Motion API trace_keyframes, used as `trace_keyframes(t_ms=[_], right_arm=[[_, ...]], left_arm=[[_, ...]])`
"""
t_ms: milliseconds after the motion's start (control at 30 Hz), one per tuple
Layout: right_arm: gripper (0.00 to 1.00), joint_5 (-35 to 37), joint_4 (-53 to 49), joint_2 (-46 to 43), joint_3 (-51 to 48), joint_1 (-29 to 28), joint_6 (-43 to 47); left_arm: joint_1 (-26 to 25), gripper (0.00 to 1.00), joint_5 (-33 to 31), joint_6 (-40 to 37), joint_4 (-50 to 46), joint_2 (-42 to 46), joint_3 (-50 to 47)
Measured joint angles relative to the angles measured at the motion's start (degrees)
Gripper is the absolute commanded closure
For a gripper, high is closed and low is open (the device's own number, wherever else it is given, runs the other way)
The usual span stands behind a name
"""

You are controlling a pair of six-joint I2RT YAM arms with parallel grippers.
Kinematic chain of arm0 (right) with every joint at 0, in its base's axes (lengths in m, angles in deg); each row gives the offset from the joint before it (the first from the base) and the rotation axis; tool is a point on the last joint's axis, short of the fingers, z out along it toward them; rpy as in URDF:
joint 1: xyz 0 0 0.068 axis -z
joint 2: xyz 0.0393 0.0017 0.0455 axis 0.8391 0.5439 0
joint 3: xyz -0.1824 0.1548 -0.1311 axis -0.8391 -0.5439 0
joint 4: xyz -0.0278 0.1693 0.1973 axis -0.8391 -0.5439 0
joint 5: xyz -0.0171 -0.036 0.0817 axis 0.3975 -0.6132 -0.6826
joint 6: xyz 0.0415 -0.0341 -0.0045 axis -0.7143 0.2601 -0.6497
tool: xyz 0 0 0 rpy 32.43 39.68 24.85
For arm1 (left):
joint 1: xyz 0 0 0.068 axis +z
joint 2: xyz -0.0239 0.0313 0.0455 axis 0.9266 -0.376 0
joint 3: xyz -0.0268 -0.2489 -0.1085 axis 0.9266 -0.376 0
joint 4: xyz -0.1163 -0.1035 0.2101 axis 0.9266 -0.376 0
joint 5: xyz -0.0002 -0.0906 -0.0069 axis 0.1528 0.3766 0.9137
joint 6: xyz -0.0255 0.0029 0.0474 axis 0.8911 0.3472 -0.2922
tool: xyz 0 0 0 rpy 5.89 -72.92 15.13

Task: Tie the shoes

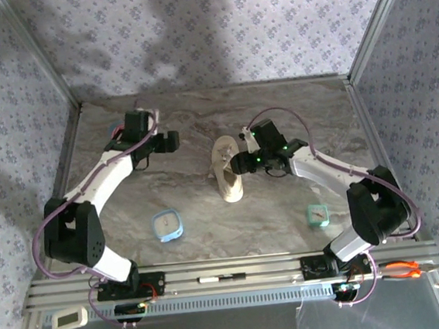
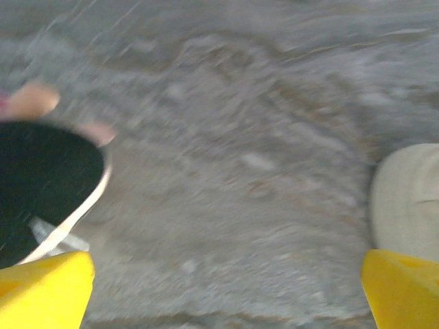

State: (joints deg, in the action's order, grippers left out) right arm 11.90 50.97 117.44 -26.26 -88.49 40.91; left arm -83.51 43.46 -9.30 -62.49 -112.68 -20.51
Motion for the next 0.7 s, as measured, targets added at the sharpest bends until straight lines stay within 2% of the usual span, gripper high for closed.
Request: trace_keyframes(t_ms=[67, 133, 300, 367, 533, 567, 633, 700], right_arm=[[0.45, 0.28, 0.02, 0.90, 0.00, 0.00, 0.66], [0.45, 0.61, 0.00, 1.90, 0.00, 0.00, 1.33], [0.48, 1.05, -0.09, 4.35, 0.04, 0.00, 3.21], [0.54, 1.09, -0.11, 5.05, 0.09, 0.02, 3.98], [0.84, 0.52, -0.26, 5.75, 0.48, 0.24, 5.55], [0.88, 0.42, -0.26, 5.75, 0.52, 0.35, 5.70], [0.91, 0.24, -0.28, 5.73, 0.55, 0.83, 5.95], [0.91, -0.07, -0.31, 5.70, 0.55, 1.77, 6.21]], left_arm=[[2.27, 0.02, 0.22, 0.52, -0.42, -0.81, -0.46], [2.58, 0.09, 1.60, 0.76, -0.11, -1.46, -0.44], [-0.24, 0.26, 9.53, 2.38, 3.10, -2.91, -0.44], [-1.60, 0.28, 13.05, 3.04, 5.44, -4.22, -0.44], [-5.40, 0.30, 21.03, 3.45, 10.27, -9.46, -0.44], [-6.03, 0.31, 22.60, 3.39, 10.99, -10.47, -0.44], [-7.17, 0.40, 25.59, 2.67, 12.33, -12.04, -0.44], [-7.69, 0.41, 29.14, 0.66, 13.81, -13.11, -0.42]])
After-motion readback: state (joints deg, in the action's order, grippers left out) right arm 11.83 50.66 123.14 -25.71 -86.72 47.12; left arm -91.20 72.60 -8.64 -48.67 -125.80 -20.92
